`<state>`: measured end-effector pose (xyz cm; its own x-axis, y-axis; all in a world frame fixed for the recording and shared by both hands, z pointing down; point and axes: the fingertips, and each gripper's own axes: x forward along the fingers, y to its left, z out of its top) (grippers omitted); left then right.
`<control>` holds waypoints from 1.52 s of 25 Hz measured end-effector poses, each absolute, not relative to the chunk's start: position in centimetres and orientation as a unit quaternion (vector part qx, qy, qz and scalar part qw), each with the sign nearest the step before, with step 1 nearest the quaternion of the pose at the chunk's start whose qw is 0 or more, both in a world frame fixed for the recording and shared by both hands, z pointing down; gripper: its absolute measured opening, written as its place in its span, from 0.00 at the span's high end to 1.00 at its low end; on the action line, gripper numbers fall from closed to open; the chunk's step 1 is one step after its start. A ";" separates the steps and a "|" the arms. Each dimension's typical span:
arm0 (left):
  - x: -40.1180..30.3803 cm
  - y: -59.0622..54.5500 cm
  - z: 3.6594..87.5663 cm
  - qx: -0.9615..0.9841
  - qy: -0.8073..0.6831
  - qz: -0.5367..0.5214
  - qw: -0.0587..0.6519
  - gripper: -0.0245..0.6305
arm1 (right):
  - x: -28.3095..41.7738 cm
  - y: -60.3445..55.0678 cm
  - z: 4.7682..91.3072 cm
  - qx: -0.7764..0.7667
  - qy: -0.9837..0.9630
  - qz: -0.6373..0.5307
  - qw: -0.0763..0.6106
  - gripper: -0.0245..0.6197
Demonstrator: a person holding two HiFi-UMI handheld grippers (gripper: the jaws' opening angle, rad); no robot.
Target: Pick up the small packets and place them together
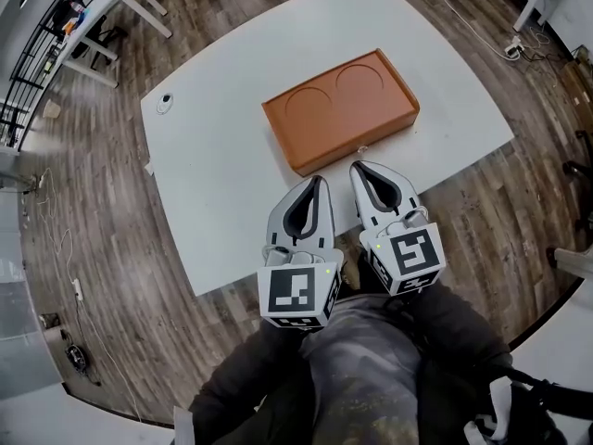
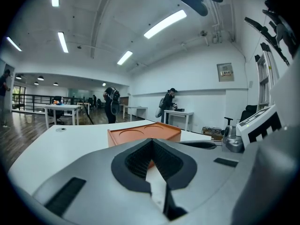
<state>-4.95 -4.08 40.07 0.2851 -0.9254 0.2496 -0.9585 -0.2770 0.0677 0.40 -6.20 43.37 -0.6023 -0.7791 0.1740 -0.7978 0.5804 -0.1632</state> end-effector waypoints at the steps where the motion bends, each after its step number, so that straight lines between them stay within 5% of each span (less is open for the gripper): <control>1: -4.9 -4.2 40.0 0.795 -0.593 0.081 0.102 0.96 | 0.6 -6.4 43.5 0.446 -0.887 0.114 0.042 0.95; 8: -5.0 -4.9 39.9 0.793 -0.596 0.074 0.098 0.96 | 1.7 -7.2 44.4 0.464 -0.877 0.107 0.072 0.95; 11: -5.4 -5.2 40.1 0.791 -0.599 0.074 0.101 0.96 | 1.6 -7.6 45.2 0.466 -0.874 0.099 0.097 0.80; 38: -7.3 -7.4 40.7 0.781 -0.603 0.073 0.146 0.96 | 1.4 -10.2 48.3 0.471 -0.835 0.148 0.243 0.77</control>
<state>-7.30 -7.40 40.74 0.2630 -0.9201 0.2902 -0.9628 -0.2310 0.1401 1.40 -10.20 48.31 -0.4392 -0.7143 0.5449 -0.8579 0.5135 -0.0183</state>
